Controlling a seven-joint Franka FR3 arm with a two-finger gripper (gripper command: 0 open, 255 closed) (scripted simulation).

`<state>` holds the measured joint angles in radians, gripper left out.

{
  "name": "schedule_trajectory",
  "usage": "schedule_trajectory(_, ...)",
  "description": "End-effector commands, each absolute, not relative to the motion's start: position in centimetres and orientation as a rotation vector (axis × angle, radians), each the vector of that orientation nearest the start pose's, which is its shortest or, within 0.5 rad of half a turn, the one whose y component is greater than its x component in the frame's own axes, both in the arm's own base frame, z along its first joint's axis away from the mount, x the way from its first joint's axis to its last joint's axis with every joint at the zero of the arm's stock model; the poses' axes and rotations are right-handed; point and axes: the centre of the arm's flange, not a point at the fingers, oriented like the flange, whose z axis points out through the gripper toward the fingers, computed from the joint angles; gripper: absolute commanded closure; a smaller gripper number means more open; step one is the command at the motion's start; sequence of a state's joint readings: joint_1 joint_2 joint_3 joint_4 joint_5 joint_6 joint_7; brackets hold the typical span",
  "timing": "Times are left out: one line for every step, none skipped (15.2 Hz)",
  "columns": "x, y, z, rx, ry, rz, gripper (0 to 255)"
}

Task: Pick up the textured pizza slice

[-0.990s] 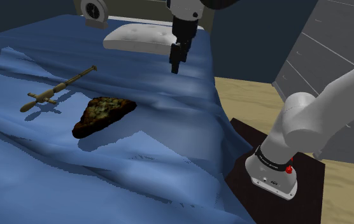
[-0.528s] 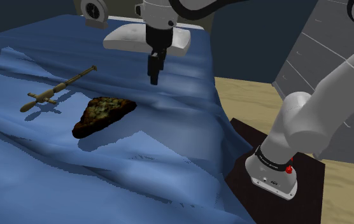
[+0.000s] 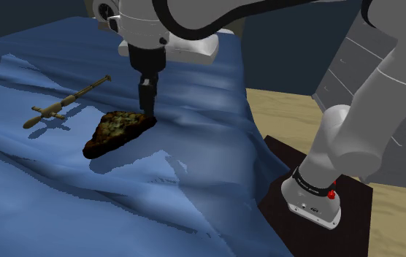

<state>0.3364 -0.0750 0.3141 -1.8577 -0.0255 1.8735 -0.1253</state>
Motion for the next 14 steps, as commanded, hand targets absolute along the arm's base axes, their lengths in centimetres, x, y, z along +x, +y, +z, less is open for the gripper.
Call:
schedule_trajectory(43.3, 35.8, 55.0, -2.884, -1.293, -0.155, 0)
schedule_trajectory(43.1, 37.1, 54.9, -2.864, -1.335, -0.156, 0)
schedule_trajectory(43.0, 37.5, 54.8, -2.857, -1.350, -0.157, 0)
schedule_trajectory(43.0, 37.5, 54.3, -2.857, -1.350, -0.157, 0)
schedule_trajectory(43.0, 37.5, 53.8, -2.857, -1.350, -0.157, 0)
schedule_trajectory(43.0, 37.5, 53.2, -2.857, -1.350, -0.157, 0)
schedule_trajectory(43.0, 37.5, 52.7, -2.857, -1.350, -0.157, 0)
schedule_trajectory(43.0, 37.5, 52.2, -2.857, -1.350, -0.157, 0)
schedule_trajectory(43.0, 37.5, 51.6, -2.857, -1.350, -0.157, 0)
schedule_trajectory(43.0, 37.5, 50.8, -2.857, -1.350, -0.157, 0)
schedule_trajectory(43.0, 37.5, 50.8, -2.857, -1.350, -0.157, 0)
schedule_trajectory(43.0, 37.5, 50.8, -2.857, -1.350, -0.157, 0)
schedule_trajectory(43.0, 37.5, 50.8, -2.857, -1.350, -0.157, 255)
schedule_trajectory(43.0, 37.5, 50.9, -2.857, -1.350, -0.157, 255)
